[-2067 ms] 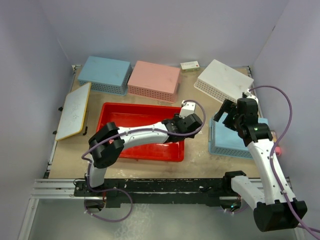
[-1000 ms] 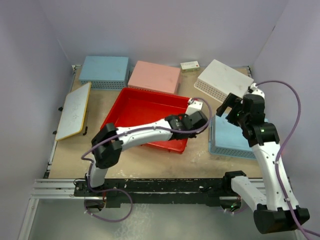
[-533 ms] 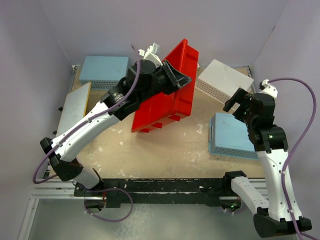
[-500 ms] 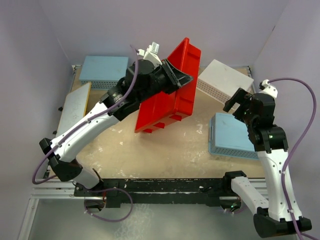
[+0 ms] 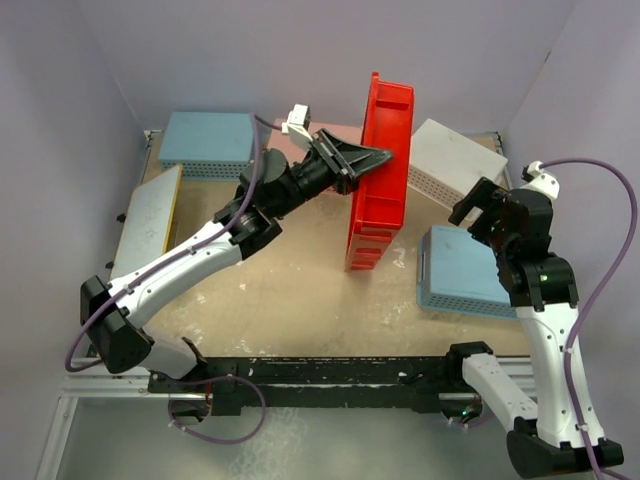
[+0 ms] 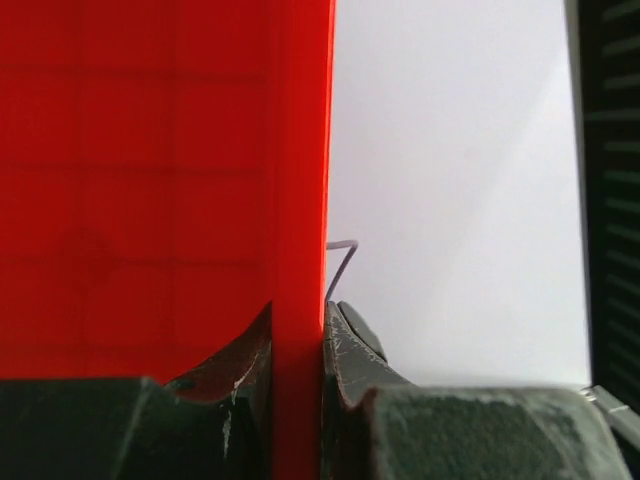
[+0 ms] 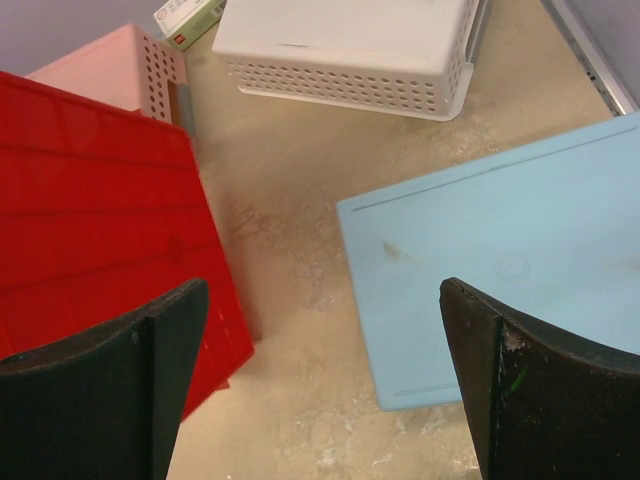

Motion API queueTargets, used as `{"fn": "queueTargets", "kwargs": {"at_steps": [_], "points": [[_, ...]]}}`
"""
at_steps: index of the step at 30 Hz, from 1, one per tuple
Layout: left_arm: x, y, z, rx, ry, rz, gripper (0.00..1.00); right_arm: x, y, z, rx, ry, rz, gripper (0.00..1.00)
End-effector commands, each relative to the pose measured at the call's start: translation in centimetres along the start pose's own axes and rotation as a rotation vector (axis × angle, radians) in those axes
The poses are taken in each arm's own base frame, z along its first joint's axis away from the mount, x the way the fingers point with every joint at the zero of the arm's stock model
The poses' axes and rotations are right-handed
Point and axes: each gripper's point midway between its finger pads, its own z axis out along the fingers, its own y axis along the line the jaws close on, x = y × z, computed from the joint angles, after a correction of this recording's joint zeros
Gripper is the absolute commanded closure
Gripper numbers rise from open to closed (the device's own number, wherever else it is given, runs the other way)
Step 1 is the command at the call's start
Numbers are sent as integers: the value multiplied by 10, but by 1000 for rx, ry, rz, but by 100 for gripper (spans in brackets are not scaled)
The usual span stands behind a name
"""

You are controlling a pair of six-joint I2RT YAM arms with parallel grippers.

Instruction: Turn the large container upside down

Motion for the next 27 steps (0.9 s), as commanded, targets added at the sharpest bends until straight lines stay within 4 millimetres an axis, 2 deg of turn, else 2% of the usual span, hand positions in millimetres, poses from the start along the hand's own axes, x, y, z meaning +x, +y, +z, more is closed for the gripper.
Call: {"fn": "queueTargets", "kwargs": {"at_steps": [1, 10, 20, 21, 23, 26, 27], "points": [[-2, -70, -32, 268, 29, -235, 100, -7, -1, -4, -3, -35, 7, 0], [-7, -63, -67, 190, -41, -211, 100, -5, 4, -1, -24, -26, 16, 0], [-6, -5, -117, 134, -103, -341, 100, 2, 5, -2, -40, -19, 18, 0], [-4, 9, -120, 113, -100, -360, 100, 4, 5, -3, -42, -17, 14, 0], [-3, 20, -126, 115, -96, -380, 100, 6, 4, -3, -44, -15, 10, 0], [-2, 49, -134, 63, -81, -382, 100, 11, 4, -5, -54, -9, 7, 0], [-3, 60, -137, 37, -71, -363, 94, 11, 5, -6, -57, -6, 6, 0]]}}
